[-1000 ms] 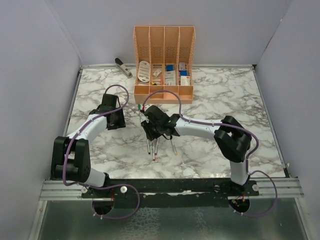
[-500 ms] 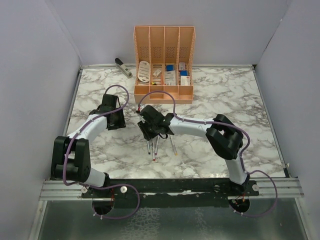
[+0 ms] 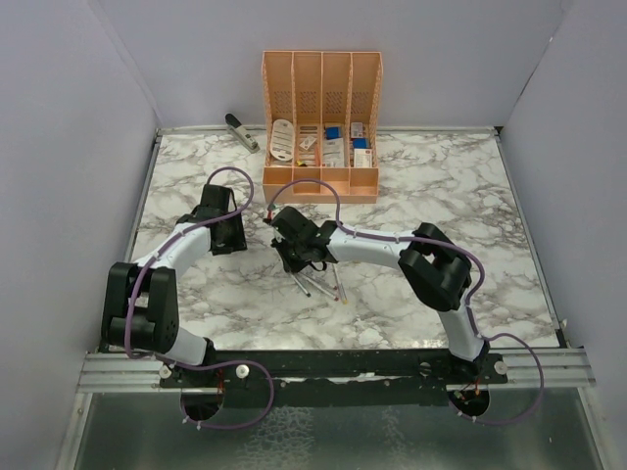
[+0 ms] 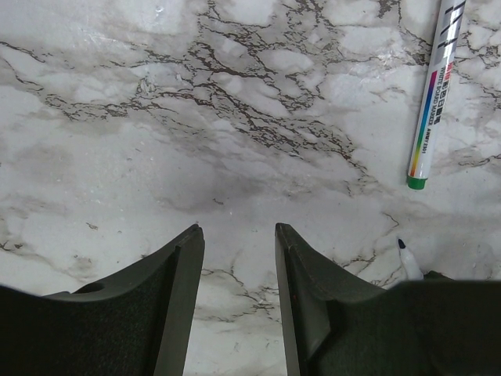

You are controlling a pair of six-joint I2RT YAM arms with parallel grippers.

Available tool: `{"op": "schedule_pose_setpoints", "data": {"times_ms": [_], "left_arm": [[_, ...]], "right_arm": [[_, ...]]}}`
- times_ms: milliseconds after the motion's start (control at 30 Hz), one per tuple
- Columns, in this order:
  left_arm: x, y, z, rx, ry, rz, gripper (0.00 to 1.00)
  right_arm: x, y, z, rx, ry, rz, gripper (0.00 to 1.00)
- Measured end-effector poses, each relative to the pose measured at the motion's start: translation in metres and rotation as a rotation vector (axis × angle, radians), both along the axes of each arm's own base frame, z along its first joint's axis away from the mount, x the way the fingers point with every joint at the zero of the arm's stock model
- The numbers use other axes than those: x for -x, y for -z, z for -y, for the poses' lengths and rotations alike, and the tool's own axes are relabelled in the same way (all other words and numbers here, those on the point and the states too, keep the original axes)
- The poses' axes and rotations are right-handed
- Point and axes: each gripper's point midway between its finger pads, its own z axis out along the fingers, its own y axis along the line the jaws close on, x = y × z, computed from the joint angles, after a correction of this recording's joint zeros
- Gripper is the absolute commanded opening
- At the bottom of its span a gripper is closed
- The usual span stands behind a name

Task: Insert the pens into the pen caps

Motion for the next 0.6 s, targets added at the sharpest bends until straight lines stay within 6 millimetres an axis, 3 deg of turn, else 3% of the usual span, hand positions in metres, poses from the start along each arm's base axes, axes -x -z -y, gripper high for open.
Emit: {"op": "schedule_pose_setpoints", "data": {"times_ms": [367, 600], "left_arm": [[0.0, 0.008, 0.0, -0.001, 0.001, -0.018, 0.43], [-0.005, 0.005, 0.005, 0.022, 0.012, -0.001, 0.43]], "right_arm": [[0.006, -0.002, -0.002, -0.001, -0.019, -0.032, 0.01], [0.0, -0.024, -0.014, -0.039, -0.026, -0.014, 0.01]]}}
